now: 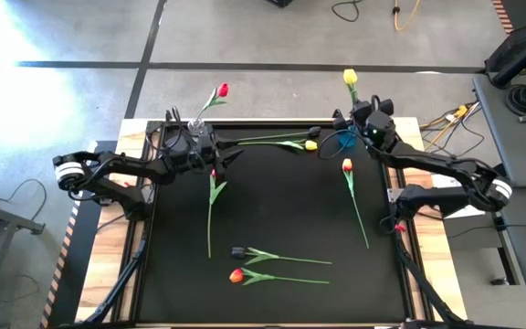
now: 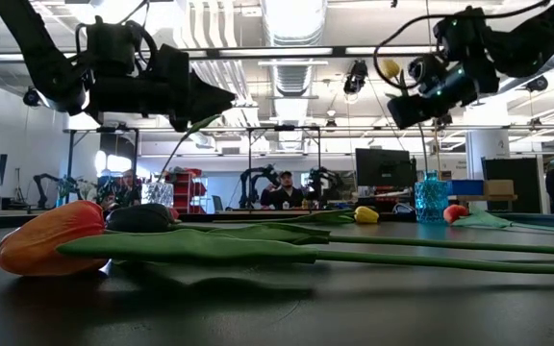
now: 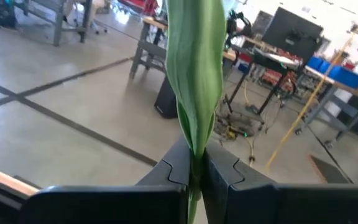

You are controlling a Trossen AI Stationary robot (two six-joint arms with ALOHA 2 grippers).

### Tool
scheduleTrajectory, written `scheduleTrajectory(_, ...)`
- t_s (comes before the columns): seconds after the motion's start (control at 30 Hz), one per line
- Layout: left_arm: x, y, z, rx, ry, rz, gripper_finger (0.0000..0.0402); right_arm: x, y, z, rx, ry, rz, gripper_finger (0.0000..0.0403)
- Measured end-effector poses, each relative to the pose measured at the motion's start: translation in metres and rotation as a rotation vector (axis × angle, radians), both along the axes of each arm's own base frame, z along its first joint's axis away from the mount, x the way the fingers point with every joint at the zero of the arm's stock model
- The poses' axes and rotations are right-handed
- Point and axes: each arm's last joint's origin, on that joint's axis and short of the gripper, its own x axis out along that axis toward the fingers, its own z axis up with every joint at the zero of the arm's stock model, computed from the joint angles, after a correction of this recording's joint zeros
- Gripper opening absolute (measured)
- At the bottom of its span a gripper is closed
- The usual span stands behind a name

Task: Sort flowers into vase by color
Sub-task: Put the bottom yellow tulip into the blue flower vase

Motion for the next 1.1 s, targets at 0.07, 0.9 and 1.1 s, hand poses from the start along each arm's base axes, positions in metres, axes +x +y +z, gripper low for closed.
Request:
scheduleTrajectory(0.07, 0.0, 0.0, 0.0, -0.001, 0.002, 0.0, 0.0153, 0.0, -0.001, -0.006, 0.014, 0.003, -0.004, 0.0013)
scheduleTrajectory(0.9, 0.008, 0.004, -0.006, -0.083, 0.142, -0.004, 0.0152, -0.003, 0.001, 0.003, 0.068, -0.026, -0.137, 0.0167)
scheduleTrajectory(1.1, 0.014, 0.007, -0.002, -0.087, 0.2, -0.005, 0.0152, -0.006, 0.018, 0.015, 0.077, -0.023, -0.091, 0.0172)
